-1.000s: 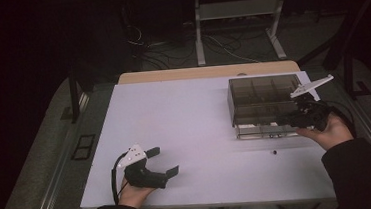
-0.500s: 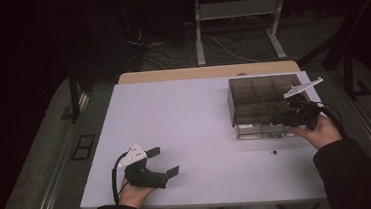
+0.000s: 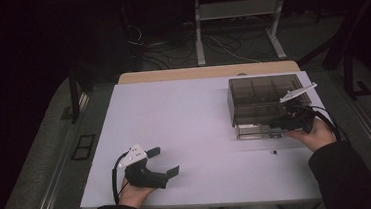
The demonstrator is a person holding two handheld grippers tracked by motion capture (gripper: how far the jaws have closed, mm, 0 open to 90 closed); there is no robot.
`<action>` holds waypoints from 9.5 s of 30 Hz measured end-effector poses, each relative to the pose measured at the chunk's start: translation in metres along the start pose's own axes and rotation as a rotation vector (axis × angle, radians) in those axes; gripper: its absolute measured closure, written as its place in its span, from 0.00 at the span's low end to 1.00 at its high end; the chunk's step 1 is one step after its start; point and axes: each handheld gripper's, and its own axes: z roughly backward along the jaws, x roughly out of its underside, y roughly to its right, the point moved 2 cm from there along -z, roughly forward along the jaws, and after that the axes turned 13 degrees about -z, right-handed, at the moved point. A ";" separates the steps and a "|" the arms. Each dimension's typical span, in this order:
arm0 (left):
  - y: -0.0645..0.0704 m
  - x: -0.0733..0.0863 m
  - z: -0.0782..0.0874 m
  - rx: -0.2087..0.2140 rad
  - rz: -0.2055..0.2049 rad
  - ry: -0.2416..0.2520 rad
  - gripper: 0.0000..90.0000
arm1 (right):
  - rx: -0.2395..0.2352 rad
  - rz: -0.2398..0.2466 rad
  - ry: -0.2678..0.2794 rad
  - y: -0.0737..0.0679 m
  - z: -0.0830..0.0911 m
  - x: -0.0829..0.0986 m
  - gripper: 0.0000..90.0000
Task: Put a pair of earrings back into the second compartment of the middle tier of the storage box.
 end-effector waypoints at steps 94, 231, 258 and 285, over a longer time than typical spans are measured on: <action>0.000 0.001 -0.001 0.003 0.001 -0.003 0.00 | -0.097 0.058 -0.079 -0.028 0.019 0.079 0.01; 0.000 0.001 -0.001 0.016 -0.002 -0.006 0.00 | -0.075 0.117 -0.027 -0.013 0.036 -0.003 0.88; 0.001 0.001 -0.002 0.016 -0.002 -0.006 0.00 | -0.062 0.070 -0.018 -0.002 0.002 -0.010 0.88; 0.001 0.000 0.000 0.011 0.001 0.001 0.00 | -0.083 0.021 0.002 -0.018 0.008 -0.003 0.34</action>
